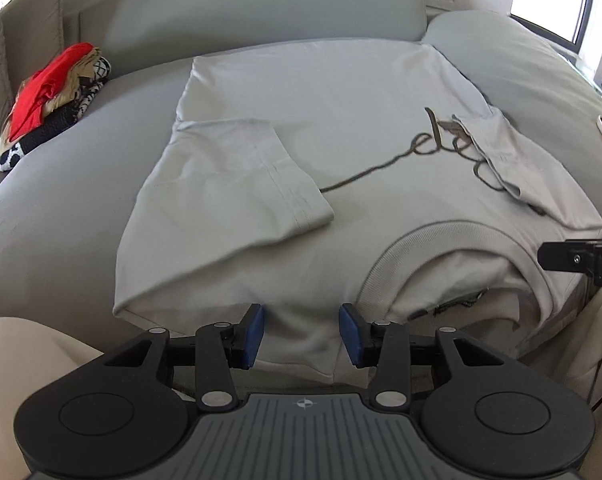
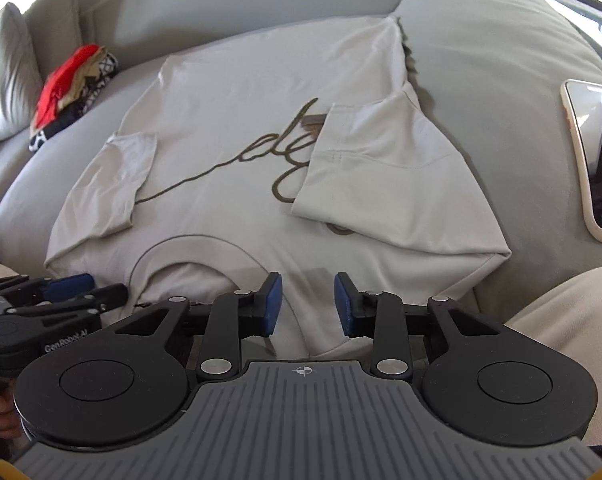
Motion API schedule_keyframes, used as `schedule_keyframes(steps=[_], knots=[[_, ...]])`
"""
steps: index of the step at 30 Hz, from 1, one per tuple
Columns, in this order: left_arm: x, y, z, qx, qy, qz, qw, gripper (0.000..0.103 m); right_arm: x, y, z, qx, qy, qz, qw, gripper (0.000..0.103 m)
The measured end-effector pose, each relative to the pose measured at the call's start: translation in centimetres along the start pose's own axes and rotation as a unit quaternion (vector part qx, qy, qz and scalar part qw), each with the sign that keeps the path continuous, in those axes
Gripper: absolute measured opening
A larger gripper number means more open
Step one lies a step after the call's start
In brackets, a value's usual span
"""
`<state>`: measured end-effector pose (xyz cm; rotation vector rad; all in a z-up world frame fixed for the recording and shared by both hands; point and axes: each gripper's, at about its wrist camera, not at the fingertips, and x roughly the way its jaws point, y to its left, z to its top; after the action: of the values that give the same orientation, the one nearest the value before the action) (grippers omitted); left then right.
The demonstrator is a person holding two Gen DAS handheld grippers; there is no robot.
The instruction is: Fold clothes
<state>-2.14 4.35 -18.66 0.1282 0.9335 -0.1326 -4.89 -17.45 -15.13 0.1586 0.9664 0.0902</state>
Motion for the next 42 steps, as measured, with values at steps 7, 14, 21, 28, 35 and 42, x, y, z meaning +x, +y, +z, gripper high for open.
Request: schedule_keyframes(steps=[7,14,21,28,35,42], knots=[[0.3,-0.5,-0.4,0.006,0.019,-0.004,0.9998,0.039,1.5,-0.8,-0.4,0.015,0.023,-0.008,1.0,0.036],[1.2,-1.7,-1.6,0.04,0.095,-0.017,0.9945,0.039,3.6,-1.2,-2.9,0.049,0.169,0.022,0.984,0.031],[-2.8,0.2,0.9,0.017,0.027,-0.036,0.9988,0.039,-2.2,-1.7,1.0,0.068,0.034,0.05,0.996,0.046],[-7.5,3.3,8.5,-0.032,-0.049,0.026,0.9979,0.063,-7.5,-1.6,8.7,0.044,-0.068,0.055,0.995,0.07],[-7.6,3.9,13.2,-0.047,-0.052,0.069,0.9952,0.074,-7.9,-2.0,14.4,0.047,-0.097,0.025,0.994,0.074],[-6.6,4.7,15.2,-0.048,-0.054,0.06,0.9956,0.08,-7.2,-2.8,17.5,0.06,-0.104,0.013,0.993,0.083]])
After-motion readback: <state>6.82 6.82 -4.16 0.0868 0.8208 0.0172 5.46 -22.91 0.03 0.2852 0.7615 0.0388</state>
